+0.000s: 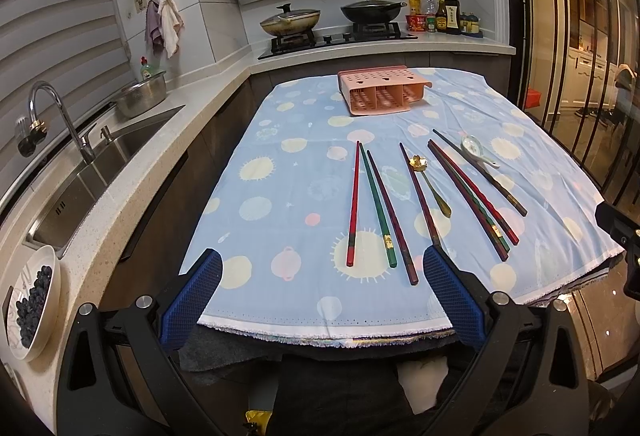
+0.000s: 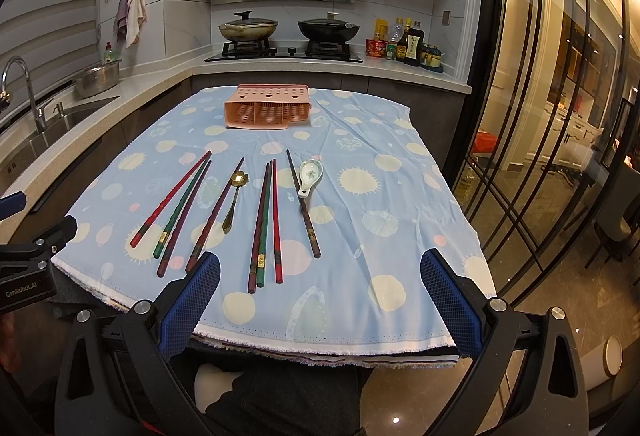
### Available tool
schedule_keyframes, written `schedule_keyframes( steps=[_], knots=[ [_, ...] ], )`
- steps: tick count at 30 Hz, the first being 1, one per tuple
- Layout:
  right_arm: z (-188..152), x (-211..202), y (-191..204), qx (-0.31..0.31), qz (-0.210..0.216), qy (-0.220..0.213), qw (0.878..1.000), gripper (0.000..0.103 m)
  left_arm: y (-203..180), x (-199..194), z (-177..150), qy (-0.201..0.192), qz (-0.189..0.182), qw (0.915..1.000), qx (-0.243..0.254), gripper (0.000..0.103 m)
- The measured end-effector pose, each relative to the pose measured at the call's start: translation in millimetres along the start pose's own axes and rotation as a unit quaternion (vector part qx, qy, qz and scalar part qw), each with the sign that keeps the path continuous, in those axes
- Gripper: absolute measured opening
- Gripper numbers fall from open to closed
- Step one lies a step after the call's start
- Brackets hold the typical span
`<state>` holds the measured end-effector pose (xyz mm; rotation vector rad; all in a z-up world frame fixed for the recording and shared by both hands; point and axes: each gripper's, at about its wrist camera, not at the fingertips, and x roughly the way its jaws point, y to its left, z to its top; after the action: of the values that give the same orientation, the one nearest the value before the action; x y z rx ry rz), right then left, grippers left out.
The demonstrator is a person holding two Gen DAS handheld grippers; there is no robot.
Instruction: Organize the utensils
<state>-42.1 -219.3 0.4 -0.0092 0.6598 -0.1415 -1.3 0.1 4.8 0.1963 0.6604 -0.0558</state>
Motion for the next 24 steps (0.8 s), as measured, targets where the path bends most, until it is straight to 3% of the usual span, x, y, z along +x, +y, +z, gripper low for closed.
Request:
schedule_keyframes(
  steps=[11,24],
  knots=[
    [2,1,-2,0.001,0.0,0.001,1.0,0.096,-4,1,-2,0.0,-0.01,0.9999,0.003,0.096],
    [8,16,0,-0.001,0.0,0.01,1.0,0.096,6,40,-1,0.04,-0.021,0.9989,-0.012,0.096]
  ],
)
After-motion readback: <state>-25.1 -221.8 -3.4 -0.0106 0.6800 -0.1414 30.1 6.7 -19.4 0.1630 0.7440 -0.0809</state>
